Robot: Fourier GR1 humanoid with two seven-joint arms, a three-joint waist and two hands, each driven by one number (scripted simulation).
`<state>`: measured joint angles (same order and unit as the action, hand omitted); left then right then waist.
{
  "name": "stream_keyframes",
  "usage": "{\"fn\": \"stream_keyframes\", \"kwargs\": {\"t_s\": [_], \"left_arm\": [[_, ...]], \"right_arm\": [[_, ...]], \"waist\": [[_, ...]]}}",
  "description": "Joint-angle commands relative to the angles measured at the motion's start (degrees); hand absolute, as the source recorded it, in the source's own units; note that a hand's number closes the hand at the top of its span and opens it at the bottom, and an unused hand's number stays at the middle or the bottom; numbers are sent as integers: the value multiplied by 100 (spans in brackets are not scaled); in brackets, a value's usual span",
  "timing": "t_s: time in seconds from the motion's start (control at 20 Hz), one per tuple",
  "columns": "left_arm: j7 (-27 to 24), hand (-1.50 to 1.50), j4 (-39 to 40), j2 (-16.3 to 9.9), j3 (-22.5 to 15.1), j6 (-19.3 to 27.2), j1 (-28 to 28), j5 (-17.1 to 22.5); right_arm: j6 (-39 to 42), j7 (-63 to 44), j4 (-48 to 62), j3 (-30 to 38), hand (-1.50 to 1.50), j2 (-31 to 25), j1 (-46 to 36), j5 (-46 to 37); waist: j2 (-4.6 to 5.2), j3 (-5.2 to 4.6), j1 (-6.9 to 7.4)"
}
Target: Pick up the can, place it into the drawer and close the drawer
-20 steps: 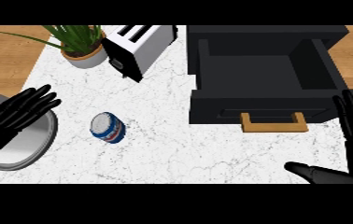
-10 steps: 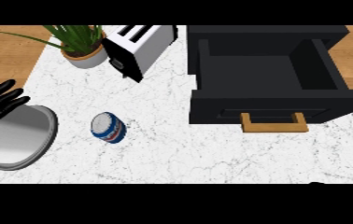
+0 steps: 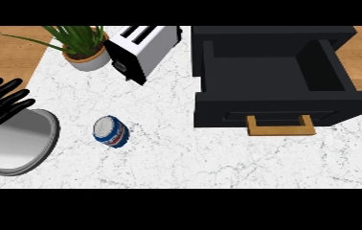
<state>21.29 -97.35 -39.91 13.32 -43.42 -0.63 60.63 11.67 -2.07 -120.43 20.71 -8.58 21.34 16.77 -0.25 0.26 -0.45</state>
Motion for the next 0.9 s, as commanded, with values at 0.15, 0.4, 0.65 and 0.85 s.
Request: {"fn": "stream_keyframes", "kwargs": {"t_s": [0.15, 0.4, 0.65, 0.85], "left_arm": [[760, -150, -26, 153, -446, 871, -579, 422], [409, -150, 650, 783, -395, 201, -430, -389], [573, -150, 263, 1267, -743, 848, -685, -1013], [287, -150, 819, 1386, -554, 290, -698, -1428]], "right_arm": [[196, -164, -295, 94, -150, 139, 159, 55], [533, 55, -181, 515, -150, 189, 405, 246], [699, -331, -505, 780, -150, 183, 402, 711], [1109, -178, -298, 1141, -150, 204, 600, 870]], "waist": [[22, -24, -1], [24, -28, -5], [21, -27, -6], [23, -28, -7]]}}
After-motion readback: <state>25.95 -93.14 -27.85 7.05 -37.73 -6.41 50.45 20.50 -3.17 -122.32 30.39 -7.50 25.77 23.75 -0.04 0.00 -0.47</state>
